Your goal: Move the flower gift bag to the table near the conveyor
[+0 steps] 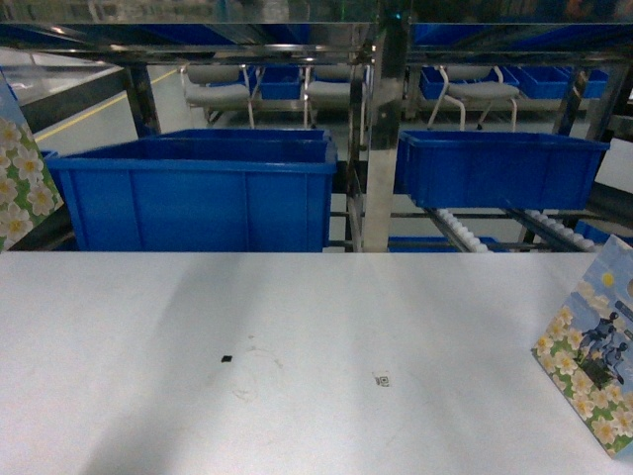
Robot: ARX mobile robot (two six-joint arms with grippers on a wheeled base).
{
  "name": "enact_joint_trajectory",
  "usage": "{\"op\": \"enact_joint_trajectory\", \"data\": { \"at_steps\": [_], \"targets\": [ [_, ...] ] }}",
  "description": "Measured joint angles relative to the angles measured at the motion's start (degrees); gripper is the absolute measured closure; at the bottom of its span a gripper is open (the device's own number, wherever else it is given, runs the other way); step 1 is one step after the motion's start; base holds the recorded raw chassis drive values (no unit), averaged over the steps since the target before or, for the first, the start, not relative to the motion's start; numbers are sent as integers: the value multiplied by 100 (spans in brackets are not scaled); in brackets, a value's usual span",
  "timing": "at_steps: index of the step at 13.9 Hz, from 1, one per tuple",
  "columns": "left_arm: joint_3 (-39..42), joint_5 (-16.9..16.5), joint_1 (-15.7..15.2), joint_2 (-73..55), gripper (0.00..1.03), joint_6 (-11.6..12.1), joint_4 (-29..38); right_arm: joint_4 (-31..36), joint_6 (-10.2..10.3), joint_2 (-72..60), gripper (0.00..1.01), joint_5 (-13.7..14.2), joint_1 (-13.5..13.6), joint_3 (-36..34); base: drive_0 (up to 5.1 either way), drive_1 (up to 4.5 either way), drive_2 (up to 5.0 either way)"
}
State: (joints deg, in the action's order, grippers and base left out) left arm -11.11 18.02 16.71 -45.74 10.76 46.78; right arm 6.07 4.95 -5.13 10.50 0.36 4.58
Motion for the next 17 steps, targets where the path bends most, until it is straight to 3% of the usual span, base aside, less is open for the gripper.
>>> {"op": "enact_joint_trajectory", "data": {
  "at_steps": [5,7,9,10,12,15,17],
  "targets": [
    [2,20,35,-48,101,-4,98,0,0,0,3,0,0,0,0,0,0],
    [-39,354,448,-1126,101,-2,1239,0,0,0,3,-2,0,0,0,0,0],
    [-310,391,549,-2514,101,-33,2114,-2,0,-2,3,0,0,0,0,0,0],
    [-599,398,492,-3204,101,-133,2656,0,-2,-2,3,0,0,0,0,0,0],
    [-911,391,321,-4221,101,-315,2673,0,-2,-2,3,0,0,0,0,0,0],
    [-1252,-109,52,-5344,101,-741,2662,0,0,-2,3,0,0,0,0,0,0],
    [-1377,-138,-74,-5893,101,-920,2660,0,-2,0,3,0,0,0,0,0,0]
  ]
}}
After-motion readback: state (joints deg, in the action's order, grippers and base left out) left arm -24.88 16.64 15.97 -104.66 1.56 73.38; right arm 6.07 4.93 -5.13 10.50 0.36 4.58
